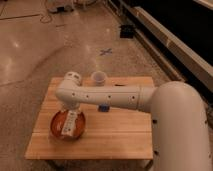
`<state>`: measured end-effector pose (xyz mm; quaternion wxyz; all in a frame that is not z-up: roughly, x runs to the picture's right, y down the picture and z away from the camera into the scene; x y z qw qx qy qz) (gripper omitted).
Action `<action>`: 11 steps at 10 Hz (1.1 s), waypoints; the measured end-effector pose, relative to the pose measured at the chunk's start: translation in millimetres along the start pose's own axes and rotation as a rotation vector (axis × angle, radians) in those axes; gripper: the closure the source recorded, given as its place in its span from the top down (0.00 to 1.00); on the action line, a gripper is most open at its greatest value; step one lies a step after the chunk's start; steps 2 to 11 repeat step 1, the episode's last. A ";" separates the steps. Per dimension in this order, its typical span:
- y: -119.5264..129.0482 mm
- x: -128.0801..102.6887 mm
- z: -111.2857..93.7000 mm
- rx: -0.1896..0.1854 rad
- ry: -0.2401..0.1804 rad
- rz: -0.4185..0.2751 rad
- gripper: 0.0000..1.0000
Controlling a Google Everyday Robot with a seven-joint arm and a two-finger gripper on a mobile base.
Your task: Place the bottle in the ceramic bowl
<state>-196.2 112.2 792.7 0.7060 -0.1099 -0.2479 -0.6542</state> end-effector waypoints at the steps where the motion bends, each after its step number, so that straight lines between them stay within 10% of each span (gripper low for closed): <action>1: 1.1 4.1 -3.4 0.003 0.009 0.004 0.70; 11: 1.1 4.1 -3.4 0.003 0.009 0.004 0.70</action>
